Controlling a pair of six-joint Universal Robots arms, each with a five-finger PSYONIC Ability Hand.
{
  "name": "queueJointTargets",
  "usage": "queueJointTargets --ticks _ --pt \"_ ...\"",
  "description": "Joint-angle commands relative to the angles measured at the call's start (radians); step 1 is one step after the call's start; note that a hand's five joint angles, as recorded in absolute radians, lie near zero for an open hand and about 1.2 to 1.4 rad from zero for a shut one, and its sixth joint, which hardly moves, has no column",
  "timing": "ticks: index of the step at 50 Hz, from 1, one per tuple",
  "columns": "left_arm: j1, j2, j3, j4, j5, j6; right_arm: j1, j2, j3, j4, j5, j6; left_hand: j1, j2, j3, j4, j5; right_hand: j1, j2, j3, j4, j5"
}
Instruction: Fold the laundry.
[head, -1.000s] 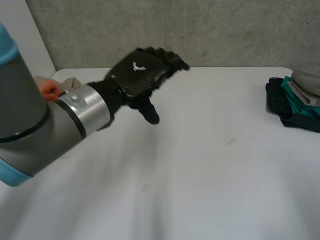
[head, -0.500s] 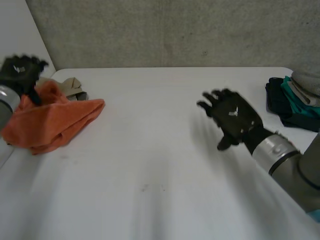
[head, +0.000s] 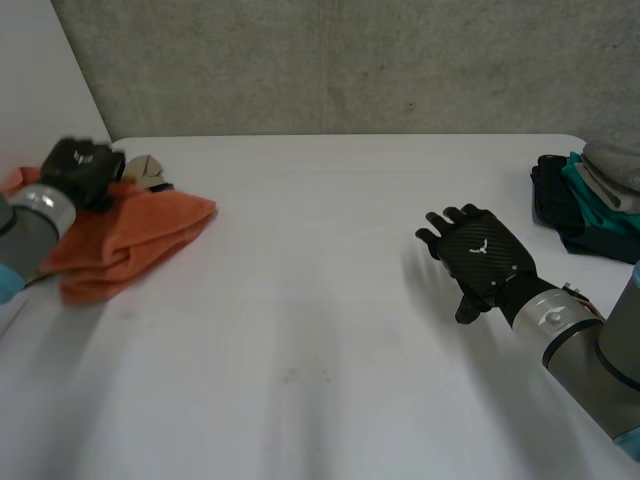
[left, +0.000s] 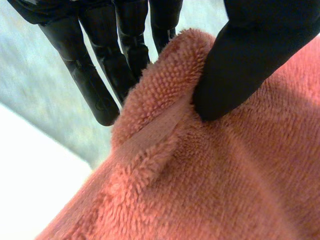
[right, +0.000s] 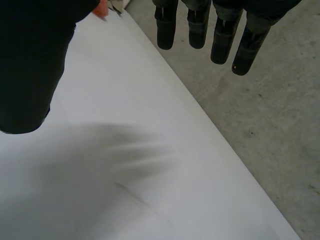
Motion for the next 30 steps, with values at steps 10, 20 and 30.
queueJointTargets --ticks 10,20,30 --pt "-0.492 0.2 -0.055 0.028 -0.116 -0.441 -0.048 -0.033 -0.026 0.0 0.168 0.002 0.438 0.233 0.214 0.199 0.288 -0.035 -0.046 -0.036 -0.063 -0.066" --pt "-0.731 -0.065 -0.008 0.016 -0.17 -0.525 -0.068 -0.03 -0.058 0.014 0.251 0.003 -0.413 -0.619 -0.638 -0.653 -0.563 -0.035 -0.046 -0.036 -0.063 -0.066" --pt "-0.687 0.137 -0.094 0.019 -0.179 -0.51 -0.085 -0.048 -0.092 0.05 0.243 0.023 -0.736 -0.941 -0.96 -0.975 -0.886 -0.035 -0.046 -0.036 -0.063 -0.066"
